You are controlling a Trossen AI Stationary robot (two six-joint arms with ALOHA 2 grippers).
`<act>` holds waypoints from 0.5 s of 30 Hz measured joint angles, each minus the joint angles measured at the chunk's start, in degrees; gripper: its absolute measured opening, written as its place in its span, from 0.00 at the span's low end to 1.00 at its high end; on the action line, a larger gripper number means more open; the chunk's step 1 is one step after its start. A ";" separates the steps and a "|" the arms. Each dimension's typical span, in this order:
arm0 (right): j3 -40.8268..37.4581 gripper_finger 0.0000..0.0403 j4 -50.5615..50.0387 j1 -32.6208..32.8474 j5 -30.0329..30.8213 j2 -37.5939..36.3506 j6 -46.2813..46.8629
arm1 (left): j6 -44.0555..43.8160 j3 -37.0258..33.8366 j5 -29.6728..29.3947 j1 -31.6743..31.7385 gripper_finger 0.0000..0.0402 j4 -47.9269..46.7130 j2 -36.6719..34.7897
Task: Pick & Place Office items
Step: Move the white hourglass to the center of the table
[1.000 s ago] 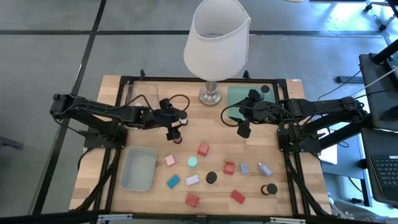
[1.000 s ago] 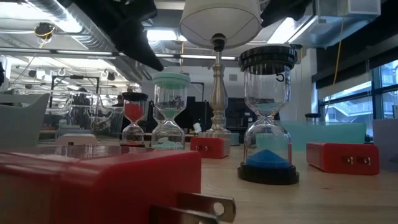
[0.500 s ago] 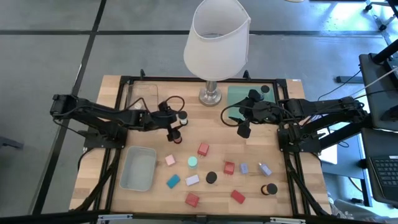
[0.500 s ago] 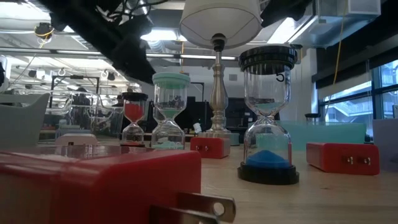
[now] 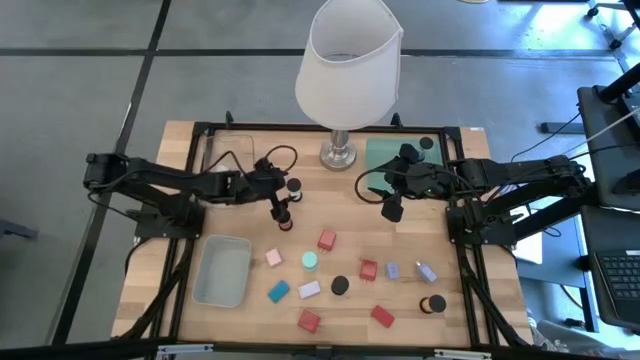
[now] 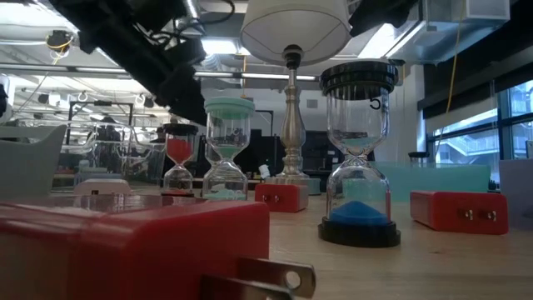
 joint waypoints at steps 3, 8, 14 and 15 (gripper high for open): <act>0.00 0.63 0.00 0.00 0.00 0.00 0.00 | 0.03 -0.02 3.89 2.68 0.91 0.82 0.29; 0.00 0.63 0.00 0.00 0.02 0.00 0.00 | 0.04 -0.02 9.77 6.20 0.91 1.30 0.29; 0.00 0.63 0.00 0.00 0.02 0.00 0.00 | -0.03 0.00 13.21 8.36 0.91 1.51 2.72; 0.00 0.63 0.00 0.00 0.04 0.00 0.00 | -0.05 0.00 13.70 8.53 0.91 1.41 3.44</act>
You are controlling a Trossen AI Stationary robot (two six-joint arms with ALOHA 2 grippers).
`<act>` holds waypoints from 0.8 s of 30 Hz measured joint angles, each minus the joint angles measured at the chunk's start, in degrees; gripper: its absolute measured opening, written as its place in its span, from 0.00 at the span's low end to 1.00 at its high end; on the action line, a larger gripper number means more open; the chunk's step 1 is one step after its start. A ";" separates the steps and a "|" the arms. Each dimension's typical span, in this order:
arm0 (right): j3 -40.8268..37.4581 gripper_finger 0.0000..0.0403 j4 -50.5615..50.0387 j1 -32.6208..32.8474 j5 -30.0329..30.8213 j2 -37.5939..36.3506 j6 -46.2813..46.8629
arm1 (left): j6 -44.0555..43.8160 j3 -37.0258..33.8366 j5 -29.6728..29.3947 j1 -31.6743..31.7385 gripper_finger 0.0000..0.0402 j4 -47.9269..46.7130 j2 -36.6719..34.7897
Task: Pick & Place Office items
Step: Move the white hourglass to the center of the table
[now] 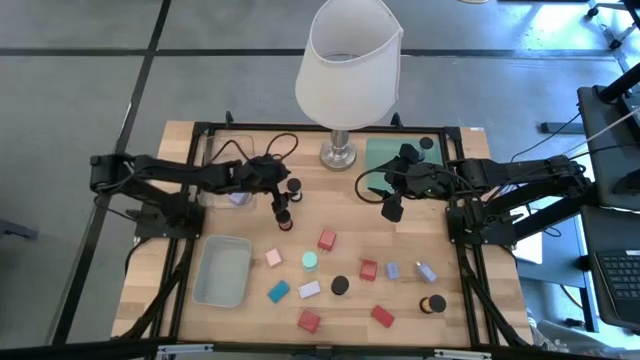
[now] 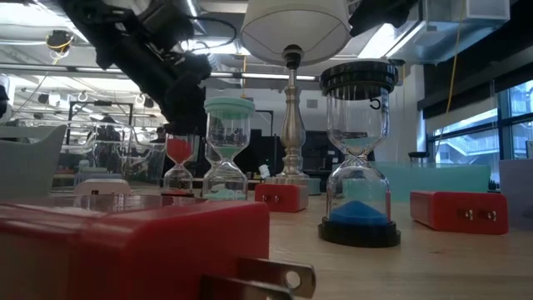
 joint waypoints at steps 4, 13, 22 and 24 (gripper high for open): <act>0.00 0.63 0.00 0.00 0.01 0.00 0.00 | 0.07 0.00 0.80 0.64 0.91 0.97 2.32; 0.00 0.63 0.01 0.00 -0.02 0.00 0.00 | -0.25 0.00 2.63 2.84 0.91 2.50 3.16; 0.00 0.63 0.02 0.00 0.02 0.00 0.00 | -0.35 0.00 2.24 2.94 0.71 3.21 3.16; 0.00 0.63 0.01 0.01 -0.02 0.00 0.00 | -0.29 0.00 2.22 2.94 0.63 3.38 3.16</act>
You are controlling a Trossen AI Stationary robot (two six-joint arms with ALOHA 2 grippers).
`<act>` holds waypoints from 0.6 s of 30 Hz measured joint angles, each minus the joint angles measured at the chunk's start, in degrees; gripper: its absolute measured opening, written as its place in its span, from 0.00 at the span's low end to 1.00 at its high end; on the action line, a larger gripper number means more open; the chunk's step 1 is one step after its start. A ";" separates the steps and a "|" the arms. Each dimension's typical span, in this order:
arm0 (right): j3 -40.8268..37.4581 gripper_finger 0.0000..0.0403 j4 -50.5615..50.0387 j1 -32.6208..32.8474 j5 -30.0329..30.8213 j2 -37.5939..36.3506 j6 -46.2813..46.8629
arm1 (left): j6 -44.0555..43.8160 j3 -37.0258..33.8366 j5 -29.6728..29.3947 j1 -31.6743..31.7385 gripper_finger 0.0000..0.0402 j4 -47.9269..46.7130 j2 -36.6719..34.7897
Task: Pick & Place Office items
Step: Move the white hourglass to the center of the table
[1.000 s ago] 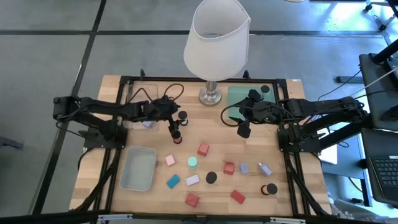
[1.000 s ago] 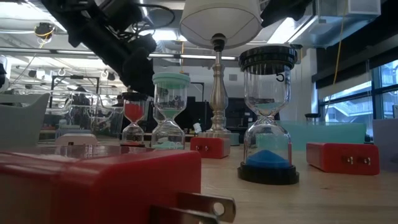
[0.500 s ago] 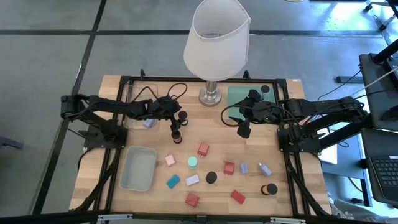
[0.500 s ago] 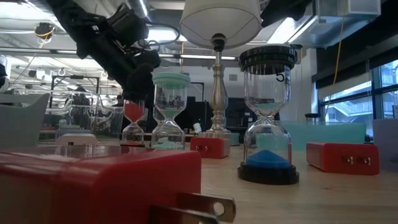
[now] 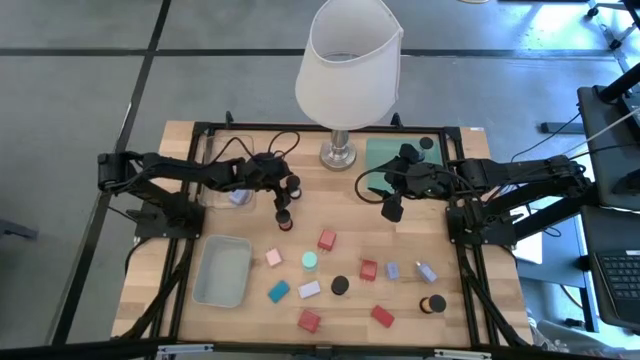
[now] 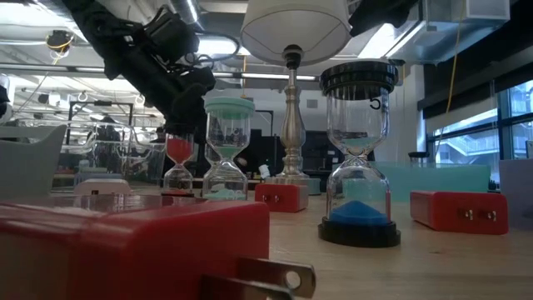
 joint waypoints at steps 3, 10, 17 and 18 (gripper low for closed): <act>0.00 0.63 -0.01 -0.01 -0.01 0.00 0.00 | -0.07 0.00 0.19 0.00 0.52 0.74 0.00; 0.00 0.63 0.00 -0.01 -0.01 0.00 0.00 | 0.12 0.00 4.74 -0.52 0.52 9.93 0.00; 0.00 0.63 0.01 -0.01 0.00 0.00 -0.02 | 0.38 0.82 6.88 -2.06 0.52 22.28 2.31; 0.00 0.63 0.00 -0.01 0.00 0.00 0.00 | 0.34 1.90 6.95 -2.29 0.52 22.25 3.43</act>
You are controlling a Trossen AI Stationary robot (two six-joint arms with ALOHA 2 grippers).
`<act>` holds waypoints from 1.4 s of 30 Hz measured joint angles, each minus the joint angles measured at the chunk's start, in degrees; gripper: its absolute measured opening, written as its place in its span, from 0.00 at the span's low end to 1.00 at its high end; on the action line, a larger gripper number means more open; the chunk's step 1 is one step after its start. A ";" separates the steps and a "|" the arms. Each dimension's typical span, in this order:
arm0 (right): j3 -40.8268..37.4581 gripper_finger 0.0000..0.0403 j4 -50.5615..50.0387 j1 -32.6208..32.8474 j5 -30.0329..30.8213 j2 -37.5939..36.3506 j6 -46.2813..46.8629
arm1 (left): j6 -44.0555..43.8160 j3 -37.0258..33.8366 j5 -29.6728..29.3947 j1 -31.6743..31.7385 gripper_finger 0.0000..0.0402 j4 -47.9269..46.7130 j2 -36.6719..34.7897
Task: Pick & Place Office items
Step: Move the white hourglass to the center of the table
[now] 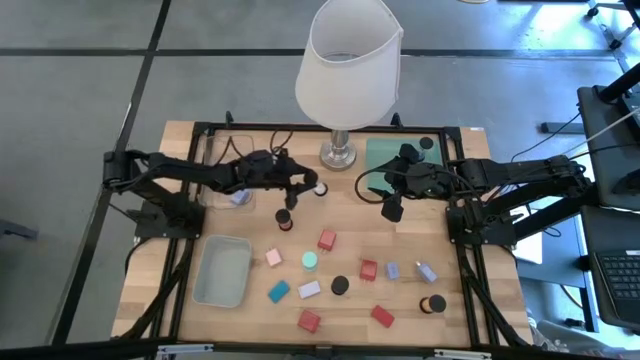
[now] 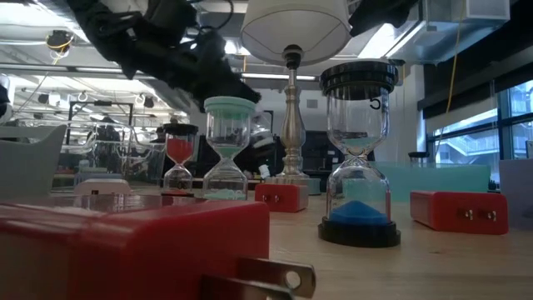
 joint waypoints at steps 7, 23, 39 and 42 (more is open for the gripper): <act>0.00 0.63 0.02 0.01 0.00 0.00 -0.01 | 2.72 12.73 0.80 -1.86 0.52 -0.59 11.57; 0.00 0.63 0.02 0.00 0.00 0.00 -0.02 | 2.57 20.74 -2.16 -3.00 0.52 -5.40 20.18; 0.00 0.63 0.02 0.00 0.01 0.00 -0.02 | 2.07 20.74 -4.61 -3.03 0.54 -13.71 20.20; 0.00 0.63 0.02 0.02 0.00 0.00 -0.02 | 1.57 20.74 -4.55 -3.03 0.54 -15.66 20.20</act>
